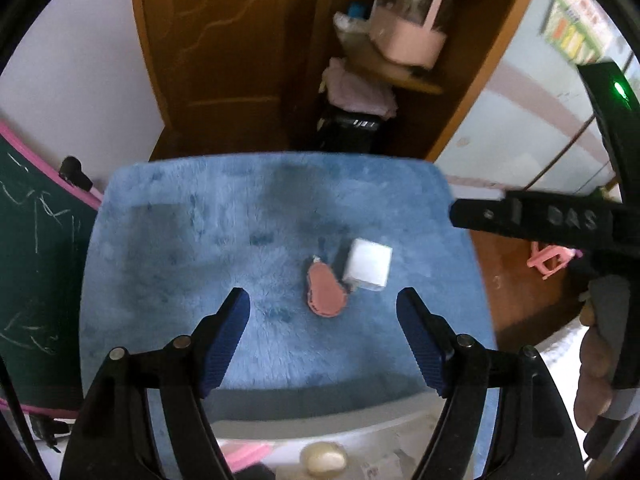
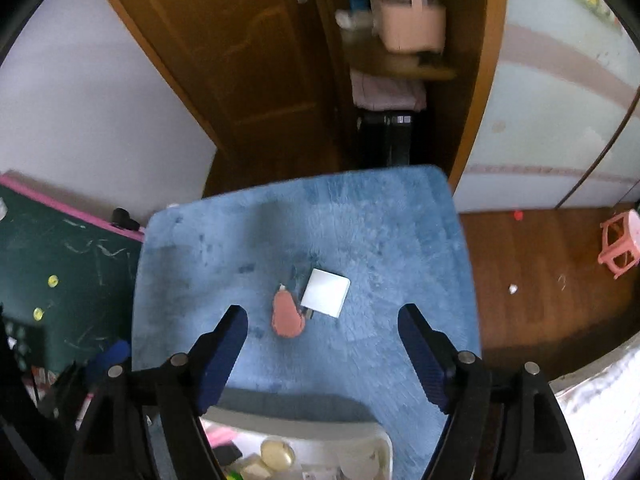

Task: Organize rigid objects
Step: 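Move both grippers back over the pink oval compact and white charger, then grasp the white square charger with the right gripper while the left grasps the pink oval compact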

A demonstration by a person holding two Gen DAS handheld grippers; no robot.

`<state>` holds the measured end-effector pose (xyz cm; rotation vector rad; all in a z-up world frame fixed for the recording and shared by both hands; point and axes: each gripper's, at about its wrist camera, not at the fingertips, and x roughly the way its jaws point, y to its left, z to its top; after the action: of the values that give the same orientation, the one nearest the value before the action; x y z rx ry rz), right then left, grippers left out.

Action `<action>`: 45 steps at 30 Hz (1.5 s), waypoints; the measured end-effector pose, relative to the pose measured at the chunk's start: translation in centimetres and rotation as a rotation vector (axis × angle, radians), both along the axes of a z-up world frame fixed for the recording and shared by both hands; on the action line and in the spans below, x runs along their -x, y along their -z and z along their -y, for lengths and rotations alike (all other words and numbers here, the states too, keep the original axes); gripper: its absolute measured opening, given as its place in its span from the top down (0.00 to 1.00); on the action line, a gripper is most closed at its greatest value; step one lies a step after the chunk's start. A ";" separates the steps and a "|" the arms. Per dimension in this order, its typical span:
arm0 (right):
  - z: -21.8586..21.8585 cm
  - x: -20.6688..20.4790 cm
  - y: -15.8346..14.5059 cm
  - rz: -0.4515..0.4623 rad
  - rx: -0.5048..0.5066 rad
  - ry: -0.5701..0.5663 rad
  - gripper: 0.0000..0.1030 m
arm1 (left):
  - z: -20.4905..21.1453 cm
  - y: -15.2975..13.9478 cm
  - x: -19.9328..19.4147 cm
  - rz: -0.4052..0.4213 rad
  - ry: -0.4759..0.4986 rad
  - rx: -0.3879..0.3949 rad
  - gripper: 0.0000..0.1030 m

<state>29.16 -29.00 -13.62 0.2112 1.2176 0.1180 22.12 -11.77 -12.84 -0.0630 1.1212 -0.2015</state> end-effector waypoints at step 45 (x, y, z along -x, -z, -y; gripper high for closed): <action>3.1 -5.9 19.1 -0.330 0.035 0.079 0.41 | 4.3 17.9 -7.0 -0.360 -0.099 -0.029 0.25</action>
<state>35.09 -32.14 -32.70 0.2541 1.5362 -0.0080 29.08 -16.05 -30.70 -0.1330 1.4759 -0.0865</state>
